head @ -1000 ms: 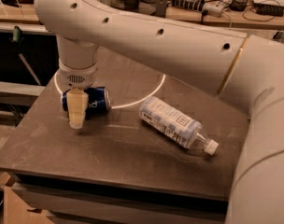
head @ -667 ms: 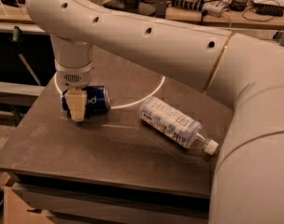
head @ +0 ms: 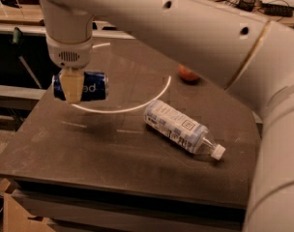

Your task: Place pepsi can upright

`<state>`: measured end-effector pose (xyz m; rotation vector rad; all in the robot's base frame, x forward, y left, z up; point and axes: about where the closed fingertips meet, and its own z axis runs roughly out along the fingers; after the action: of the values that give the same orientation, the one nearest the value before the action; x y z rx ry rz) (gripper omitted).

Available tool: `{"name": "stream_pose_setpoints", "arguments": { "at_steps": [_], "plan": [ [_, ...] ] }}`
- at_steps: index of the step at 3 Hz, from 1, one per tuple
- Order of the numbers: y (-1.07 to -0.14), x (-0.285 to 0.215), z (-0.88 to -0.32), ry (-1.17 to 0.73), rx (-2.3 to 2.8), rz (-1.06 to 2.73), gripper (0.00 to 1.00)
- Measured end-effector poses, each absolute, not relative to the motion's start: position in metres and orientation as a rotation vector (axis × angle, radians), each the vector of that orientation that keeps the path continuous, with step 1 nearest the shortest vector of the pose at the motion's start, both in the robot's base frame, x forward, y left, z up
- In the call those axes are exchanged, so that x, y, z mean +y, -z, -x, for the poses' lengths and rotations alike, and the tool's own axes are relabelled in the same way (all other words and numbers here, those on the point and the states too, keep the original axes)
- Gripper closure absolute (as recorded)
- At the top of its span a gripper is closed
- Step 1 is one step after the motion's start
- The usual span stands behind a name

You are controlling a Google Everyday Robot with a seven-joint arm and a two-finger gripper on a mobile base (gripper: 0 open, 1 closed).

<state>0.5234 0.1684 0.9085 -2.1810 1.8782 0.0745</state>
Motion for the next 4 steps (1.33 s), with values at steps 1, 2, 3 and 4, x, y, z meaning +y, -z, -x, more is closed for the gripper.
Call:
{"name": "stream_pose_setpoints", "arguments": {
  "at_steps": [1, 2, 3, 4],
  "plan": [
    [-0.956, 0.158, -0.517, -0.217, 1.696, 2.110, 1.00],
    [-0.994, 0.126, -0.529, -0.365, 1.531, 1.972, 1.00],
    [-1.017, 0.095, -0.543, -0.499, 1.394, 1.847, 1.00],
    [-1.005, 0.079, -0.563, -0.719, 1.304, 1.706, 1.00]
  ]
}}
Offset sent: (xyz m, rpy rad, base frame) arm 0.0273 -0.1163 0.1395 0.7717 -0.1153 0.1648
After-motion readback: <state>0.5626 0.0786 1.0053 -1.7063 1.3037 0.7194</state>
